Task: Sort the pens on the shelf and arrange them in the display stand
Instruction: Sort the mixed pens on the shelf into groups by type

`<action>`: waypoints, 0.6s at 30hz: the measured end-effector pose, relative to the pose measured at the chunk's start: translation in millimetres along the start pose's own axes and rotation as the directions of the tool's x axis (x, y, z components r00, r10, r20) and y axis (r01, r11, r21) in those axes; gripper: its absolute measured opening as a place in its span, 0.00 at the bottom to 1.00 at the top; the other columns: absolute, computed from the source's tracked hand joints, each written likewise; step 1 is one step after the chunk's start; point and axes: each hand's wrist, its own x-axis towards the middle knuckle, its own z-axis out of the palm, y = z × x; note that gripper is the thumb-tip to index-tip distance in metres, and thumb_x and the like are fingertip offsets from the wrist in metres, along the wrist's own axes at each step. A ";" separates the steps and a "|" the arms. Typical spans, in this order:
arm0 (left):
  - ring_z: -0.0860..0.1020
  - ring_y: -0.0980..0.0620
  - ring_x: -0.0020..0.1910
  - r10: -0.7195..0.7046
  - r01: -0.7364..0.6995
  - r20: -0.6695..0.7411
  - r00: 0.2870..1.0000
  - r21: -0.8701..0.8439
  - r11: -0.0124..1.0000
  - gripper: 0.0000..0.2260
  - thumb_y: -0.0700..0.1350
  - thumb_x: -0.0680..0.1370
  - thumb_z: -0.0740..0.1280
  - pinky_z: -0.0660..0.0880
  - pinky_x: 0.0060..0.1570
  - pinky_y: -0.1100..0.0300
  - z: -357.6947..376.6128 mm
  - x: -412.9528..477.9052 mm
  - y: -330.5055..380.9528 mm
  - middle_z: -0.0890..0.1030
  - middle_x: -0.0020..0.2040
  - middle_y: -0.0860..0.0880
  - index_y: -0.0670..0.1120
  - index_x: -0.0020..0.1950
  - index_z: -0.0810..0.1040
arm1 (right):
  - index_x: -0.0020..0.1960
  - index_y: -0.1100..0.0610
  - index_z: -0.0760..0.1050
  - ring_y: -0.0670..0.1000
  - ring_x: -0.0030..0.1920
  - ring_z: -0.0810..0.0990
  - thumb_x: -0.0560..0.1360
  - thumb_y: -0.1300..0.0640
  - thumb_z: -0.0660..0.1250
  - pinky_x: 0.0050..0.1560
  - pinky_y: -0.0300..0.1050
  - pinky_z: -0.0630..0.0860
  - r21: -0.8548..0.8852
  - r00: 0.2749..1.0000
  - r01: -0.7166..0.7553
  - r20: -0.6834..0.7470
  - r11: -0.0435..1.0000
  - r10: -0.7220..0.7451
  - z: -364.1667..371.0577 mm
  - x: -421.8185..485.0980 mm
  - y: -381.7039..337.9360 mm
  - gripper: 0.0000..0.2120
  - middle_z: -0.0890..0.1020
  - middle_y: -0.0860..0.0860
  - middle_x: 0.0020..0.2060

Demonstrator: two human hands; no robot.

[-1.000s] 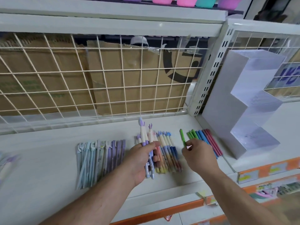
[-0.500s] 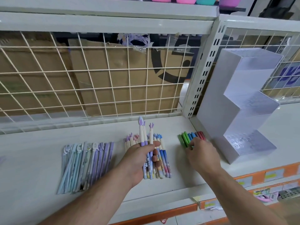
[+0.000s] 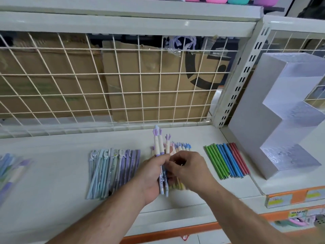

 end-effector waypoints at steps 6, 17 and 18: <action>0.79 0.42 0.37 -0.022 0.022 0.032 0.999 0.013 1.000 0.09 0.42 0.81 0.62 0.77 0.38 0.51 -32.4 -9.5 2.5 0.81 0.47 0.39 0.43 0.57 0.80 | 0.37 0.58 0.76 0.49 0.27 0.76 0.76 0.59 0.71 0.29 0.43 0.72 0.169 0.981 -0.160 0.137 0.973 0.137 31.9 -1.6 -6.2 0.10 0.78 0.51 0.27; 0.61 0.54 0.22 0.055 -0.040 -0.199 0.979 0.077 0.996 0.08 0.38 0.79 0.63 0.56 0.22 0.66 -61.2 -19.7 17.7 0.69 0.30 0.47 0.37 0.53 0.80 | 0.46 0.56 0.77 0.51 0.31 0.78 0.78 0.52 0.68 0.31 0.42 0.76 -0.233 0.985 -0.142 -0.133 0.962 0.113 48.2 22.8 4.2 0.07 0.81 0.52 0.35; 0.61 0.54 0.22 0.048 -0.033 -0.192 0.980 0.080 0.996 0.08 0.40 0.80 0.63 0.56 0.22 0.66 -62.5 -20.2 18.4 0.69 0.29 0.48 0.38 0.54 0.79 | 0.46 0.55 0.77 0.51 0.32 0.78 0.78 0.52 0.68 0.33 0.43 0.76 -0.271 0.986 -0.140 -0.129 0.952 0.108 51.9 23.9 5.7 0.07 0.82 0.52 0.35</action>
